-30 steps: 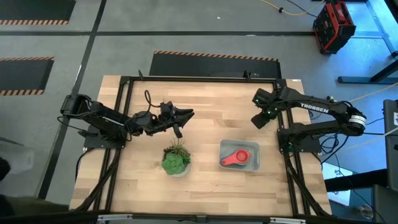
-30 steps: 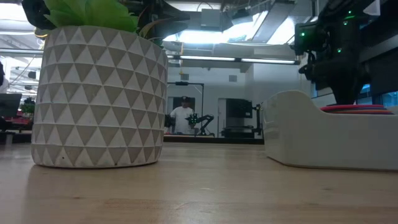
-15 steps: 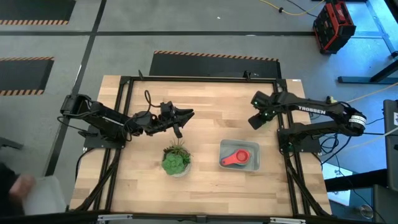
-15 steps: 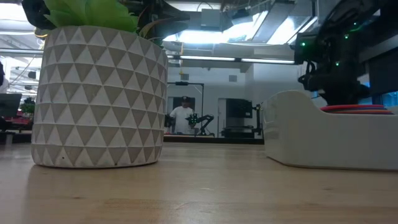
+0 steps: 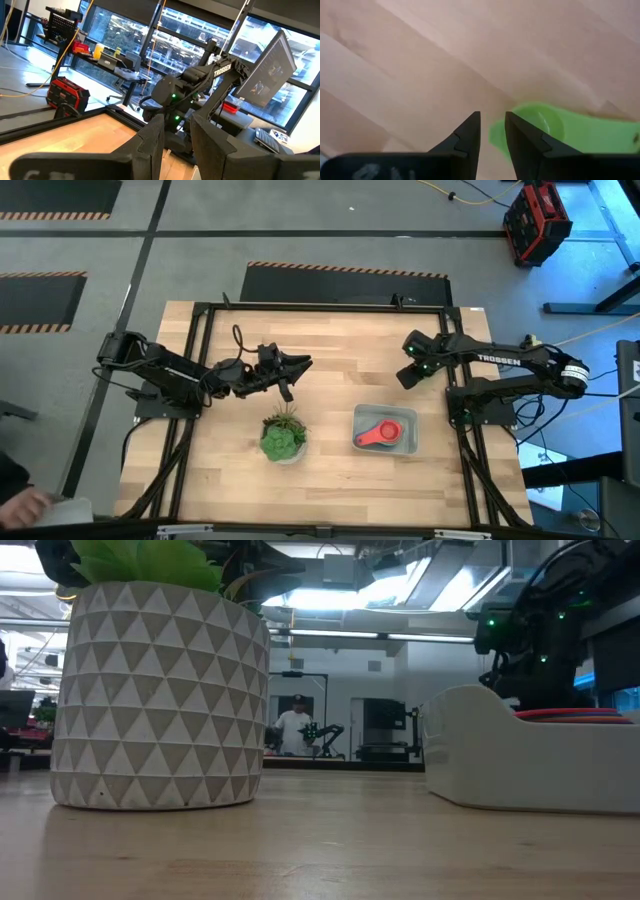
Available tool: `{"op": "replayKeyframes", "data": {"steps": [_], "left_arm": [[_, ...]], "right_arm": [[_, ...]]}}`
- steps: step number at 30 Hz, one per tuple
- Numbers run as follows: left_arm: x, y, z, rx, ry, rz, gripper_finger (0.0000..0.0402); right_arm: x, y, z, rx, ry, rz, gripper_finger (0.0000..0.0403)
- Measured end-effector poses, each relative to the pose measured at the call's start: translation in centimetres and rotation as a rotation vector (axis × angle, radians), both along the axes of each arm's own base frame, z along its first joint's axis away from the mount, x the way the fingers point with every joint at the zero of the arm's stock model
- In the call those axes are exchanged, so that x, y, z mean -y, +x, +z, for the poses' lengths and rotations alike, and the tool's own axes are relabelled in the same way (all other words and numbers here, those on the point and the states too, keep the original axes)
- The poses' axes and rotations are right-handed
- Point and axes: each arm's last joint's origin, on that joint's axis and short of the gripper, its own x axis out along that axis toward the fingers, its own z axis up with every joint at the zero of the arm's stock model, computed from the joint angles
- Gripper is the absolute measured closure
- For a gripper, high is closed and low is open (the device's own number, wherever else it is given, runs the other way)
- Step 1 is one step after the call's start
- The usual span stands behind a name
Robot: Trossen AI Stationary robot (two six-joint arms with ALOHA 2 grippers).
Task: Nest measuring cups in basket
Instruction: Stack the green measuring cup on top of the orange measuring cup in the grey bin
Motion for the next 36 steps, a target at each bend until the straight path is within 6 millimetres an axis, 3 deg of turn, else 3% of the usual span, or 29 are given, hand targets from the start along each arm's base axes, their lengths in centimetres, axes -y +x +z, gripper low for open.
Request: {"op": "replayKeyframes", "data": {"steps": [16, 36], "left_arm": [[-0.01, 0.01, -0.04, -0.004, 0.001, 0.0, 0.0312], [-0.01, 0.01, -0.04, -0.004, 0.0, 0.0, 0.0312]], "right_arm": [[0.23, 0.07, -0.12, 0.022, -0.036, -0.182, 0.0309], [0.22, -0.08, -0.16, 0.005, -0.044, -0.212, 0.0309]]}}
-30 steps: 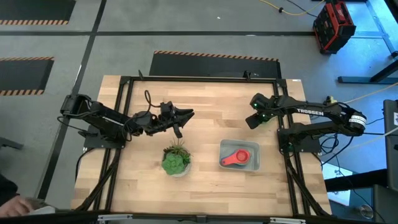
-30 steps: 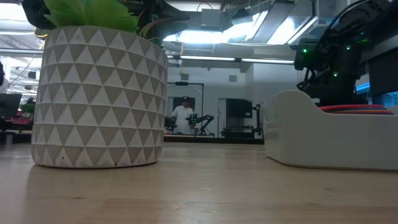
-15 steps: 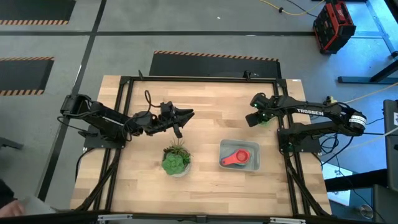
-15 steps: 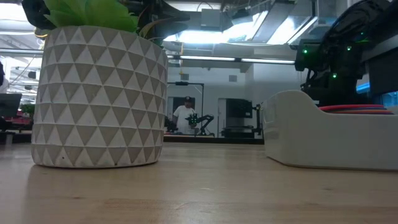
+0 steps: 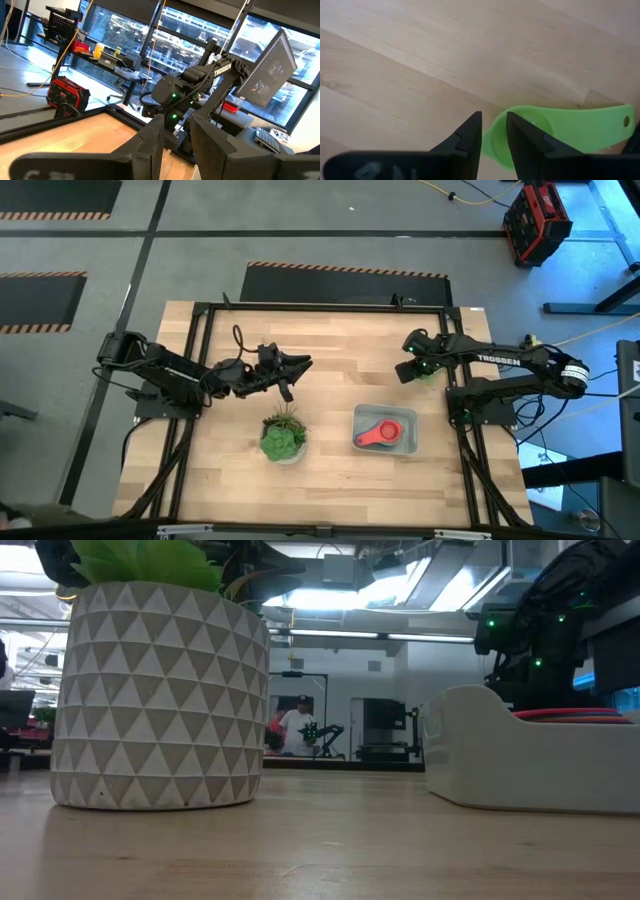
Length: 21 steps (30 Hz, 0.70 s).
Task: Nest measuring cups in basket
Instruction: Stack the green measuring cup on top of the orange measuring cup in the grey bin
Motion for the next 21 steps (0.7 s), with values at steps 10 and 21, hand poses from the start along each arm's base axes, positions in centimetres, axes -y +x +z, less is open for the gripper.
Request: {"op": "replayKeyframes", "data": {"steps": [10, 21], "left_arm": [[0.0, 0.0, 0.0, 0.0, 0.0, 0.0, 0.0312], [0.01, 0.0, 0.0, 0.0, 0.0, -0.001, 0.0312]], "right_arm": [[0.04, -0.03, 0.01, -0.008, -0.014, -0.007, 0.0309], [-0.13, -0.23, -0.06, -0.023, 0.014, -0.011, 0.0309]]}}
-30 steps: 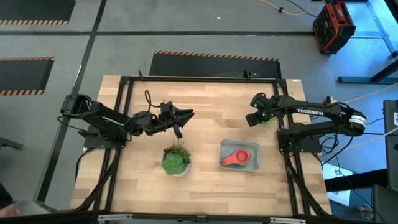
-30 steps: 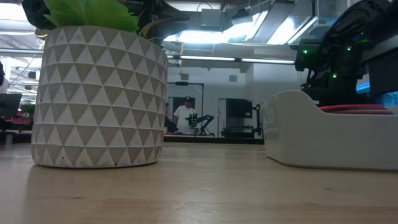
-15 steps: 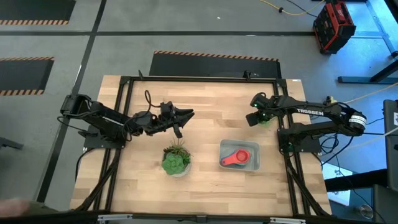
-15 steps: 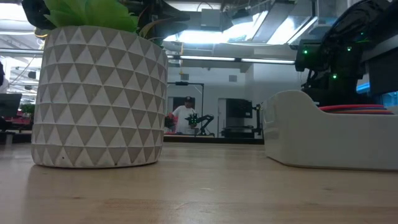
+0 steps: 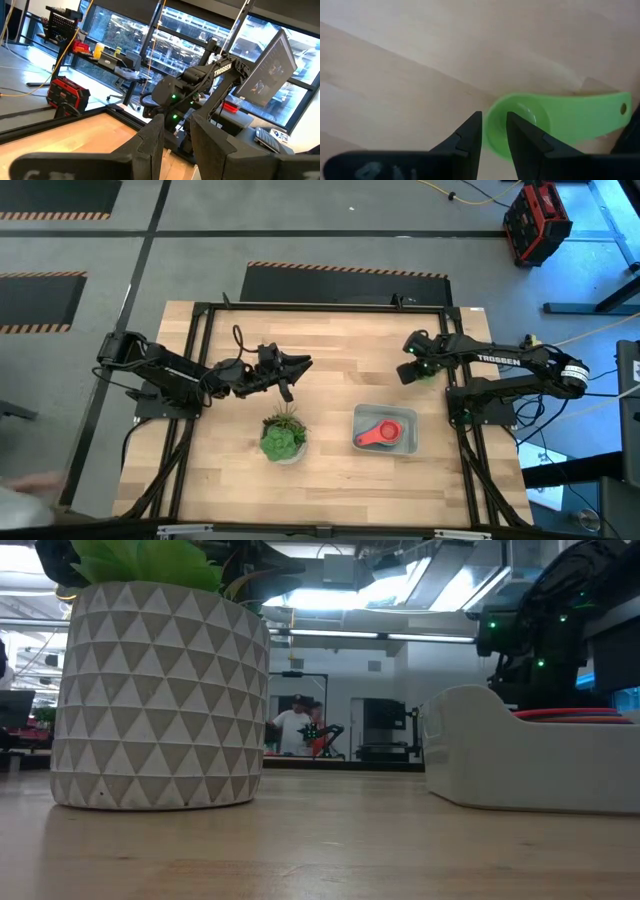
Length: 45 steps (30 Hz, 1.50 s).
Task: Nest measuring cups in basket
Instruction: Stack the green measuring cup on top of the orange measuring cup in the grey bin
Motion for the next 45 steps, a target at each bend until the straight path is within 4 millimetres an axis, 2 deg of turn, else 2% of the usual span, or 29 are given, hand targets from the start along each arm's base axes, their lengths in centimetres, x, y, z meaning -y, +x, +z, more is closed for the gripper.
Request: {"op": "replayKeyframes", "data": {"steps": [19, 29, 45], "left_arm": [[0.0, 0.0, 0.0, 0.0, -0.001, 0.0, 0.0312], [0.0, 0.0, 0.0, 0.001, -0.001, 0.001, 0.0312], [0.0, 0.0, 0.0, 0.001, -0.001, 0.001, 0.0312]], "right_arm": [[0.1, 0.2, 0.0, 0.025, -0.001, -0.013, 0.0309], [-0.7, -1.1, -3.4, 0.045, 0.011, -0.062, 0.0309], [-0.6, -1.0, -3.7, 0.076, -0.003, -0.042, 0.0309]]}}
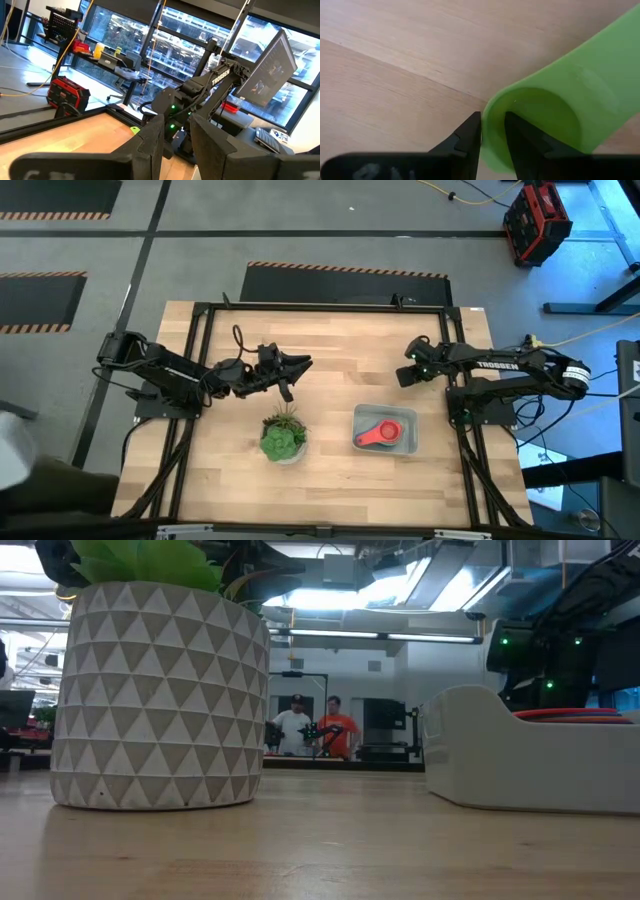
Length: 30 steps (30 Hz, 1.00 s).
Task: Nest measuring cups in basket
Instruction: Stack the green measuring cup on top of the orange measuring cup in the grey bin
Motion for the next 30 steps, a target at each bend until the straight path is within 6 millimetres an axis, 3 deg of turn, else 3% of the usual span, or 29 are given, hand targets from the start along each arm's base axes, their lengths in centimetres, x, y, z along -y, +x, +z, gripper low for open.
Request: {"op": "replayKeyframes", "data": {"steps": [6, 14, 21, 30], "left_arm": [[0.0, 0.0, 0.0, 0.0, 0.0, 0.0, 0.0312], [0.0, 0.0, 0.0, 0.0, 0.0, 0.0, 0.0312], [0.0, 0.0, 0.0, -0.003, 0.006, 0.002, 0.0312], [0.0, 0.0, 0.0, -0.002, 0.006, 0.002, 0.0312]], "right_arm": [[0.0, 0.0, 0.0, 0.0, 0.003, 0.001, 0.0317], [0.0, 0.0, 0.1, -0.001, -0.003, 0.02, 0.0379], [0.1, 0.2, 0.2, -0.01, -0.019, 0.107, 0.0383], [1.4, 2.7, 4.1, 0.079, -0.103, 0.24, 0.0389]]}}
